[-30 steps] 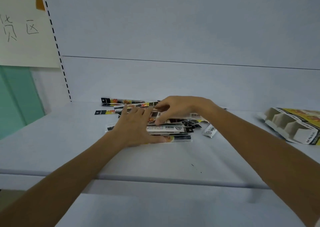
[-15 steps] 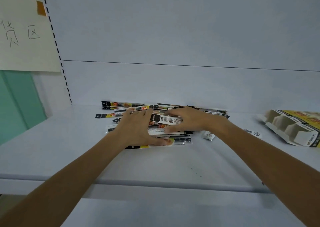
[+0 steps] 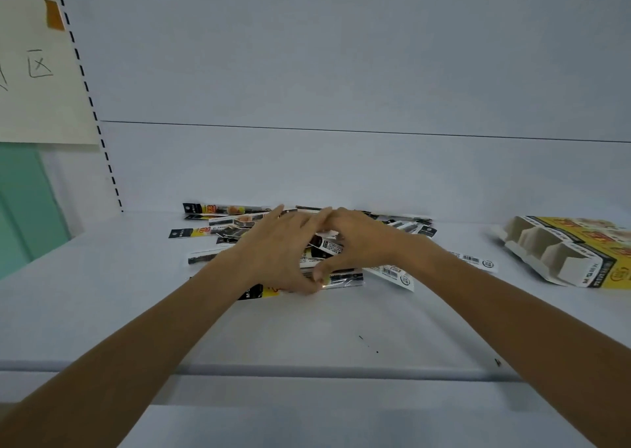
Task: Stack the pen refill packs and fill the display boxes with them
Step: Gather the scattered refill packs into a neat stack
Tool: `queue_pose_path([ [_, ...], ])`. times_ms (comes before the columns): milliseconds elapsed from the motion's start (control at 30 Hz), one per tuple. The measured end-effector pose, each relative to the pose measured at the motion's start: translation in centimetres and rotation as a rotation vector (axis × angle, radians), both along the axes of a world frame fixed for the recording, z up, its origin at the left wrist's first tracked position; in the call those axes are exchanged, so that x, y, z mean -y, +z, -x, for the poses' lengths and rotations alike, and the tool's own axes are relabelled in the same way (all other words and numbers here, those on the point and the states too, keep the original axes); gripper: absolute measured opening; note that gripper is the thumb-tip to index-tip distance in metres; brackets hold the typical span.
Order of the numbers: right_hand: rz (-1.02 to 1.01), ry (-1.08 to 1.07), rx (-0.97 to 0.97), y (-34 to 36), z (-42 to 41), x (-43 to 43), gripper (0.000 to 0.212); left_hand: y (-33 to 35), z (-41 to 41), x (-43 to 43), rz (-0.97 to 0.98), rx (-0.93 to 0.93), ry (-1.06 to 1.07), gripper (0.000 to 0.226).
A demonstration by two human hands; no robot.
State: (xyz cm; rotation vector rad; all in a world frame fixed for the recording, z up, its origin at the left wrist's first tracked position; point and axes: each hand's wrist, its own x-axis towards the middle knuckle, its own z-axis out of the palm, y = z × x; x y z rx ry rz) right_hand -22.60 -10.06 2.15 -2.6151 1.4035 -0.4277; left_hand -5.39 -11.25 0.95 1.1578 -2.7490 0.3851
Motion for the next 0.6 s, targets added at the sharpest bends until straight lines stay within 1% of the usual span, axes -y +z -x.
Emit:
queue_pose_path([
  [33, -0.012, -0.056, 0.015, 0.1, 0.4, -0.1, 0.061, -0.2, 0.1, 0.1, -0.038, 0.016, 0.021, 0.097],
  [67, -0.004, -0.119, 0.068, 0.3, 1.1, -0.1, 0.054, -0.4, 0.0, 0.3, -0.067, 0.038, 0.046, 0.093],
  [100, 0.016, -0.18, 0.151, 0.5, 2.2, 0.1, 0.048, -0.6, -0.3, 0.4, -0.097, 0.053, 0.076, 0.096],
  [133, 0.032, -0.235, 0.236, 0.6, 3.6, 0.2, 0.041, -0.9, -0.6, 0.5, -0.126, 0.052, 0.098, 0.103],
  [167, 0.049, -0.297, 0.246, 0.7, 5.3, 0.5, 0.031, -1.2, -0.9, 0.6, -0.149, 0.04, 0.118, 0.111],
  [200, 0.051, -0.36, 0.15, 0.8, 7.2, 0.6, 0.031, -1.3, -1.1, 0.7, -0.161, 0.03, 0.128, 0.116],
  [233, 0.002, -0.426, -0.011, 0.8, 9.0, 0.6, 0.043, -1.4, -1.1, 0.6, -0.168, 0.021, 0.132, 0.118],
  [300, -0.139, -0.513, -0.339, -0.1, 11.6, 0.5, 0.076, -1.5, -1.1, 0.5, -0.169, 0.013, 0.131, 0.116],
  [333, -0.175, -0.532, -0.444, -0.5, 12.2, 0.4, 0.086, -1.5, -1.1, 0.5, -0.171, 0.015, 0.131, 0.112],
  [367, -0.183, -0.526, -0.515, -0.8, 12.3, 0.2, 0.092, -1.5, -1.0, 0.5, -0.174, 0.018, 0.134, 0.107],
  [433, -0.134, -0.473, -0.611, -0.9, 11.7, 0.4, 0.096, -1.5, -1.0, 0.4, -0.183, 0.022, 0.142, 0.1],
  [467, -0.121, -0.447, -0.645, -0.8, 11.1, 0.6, 0.096, -1.4, -1.0, 0.4, -0.188, 0.03, 0.146, 0.101],
  [533, -0.161, -0.422, -0.657, -0.9, 10.5, 1.6, 0.094, -1.4, -1.0, 0.2, -0.194, 0.039, 0.151, 0.101],
  [600, -0.223, -0.449, -0.612, -1.1, 10.2, 2.5, 0.092, -1.5, -0.9, 0.0, -0.195, 0.025, 0.141, 0.091],
])
